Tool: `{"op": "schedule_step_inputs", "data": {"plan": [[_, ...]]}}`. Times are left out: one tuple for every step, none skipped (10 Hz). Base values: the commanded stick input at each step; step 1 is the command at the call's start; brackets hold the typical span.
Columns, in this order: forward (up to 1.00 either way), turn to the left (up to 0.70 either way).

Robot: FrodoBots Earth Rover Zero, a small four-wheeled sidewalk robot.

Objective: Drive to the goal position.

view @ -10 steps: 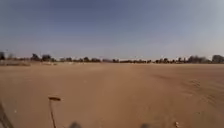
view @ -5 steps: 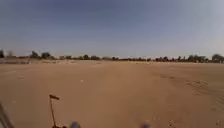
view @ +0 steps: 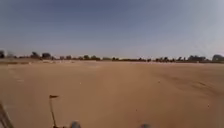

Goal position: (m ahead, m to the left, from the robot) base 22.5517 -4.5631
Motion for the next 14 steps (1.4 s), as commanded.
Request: {"op": "schedule_step_inputs", "data": {"plan": [[0.50,0.00],[0.50,0.00],[0.50,0.00],[0.50,0.00],[0.50,0.00],[0.45,0.00],[0.40,0.00],[0.00,0.00],[0.00,0.00],[0.00,0.00],[0.00,0.00],[0.00,0.00],[0.00,0.00],[0.00,0.00]]}}
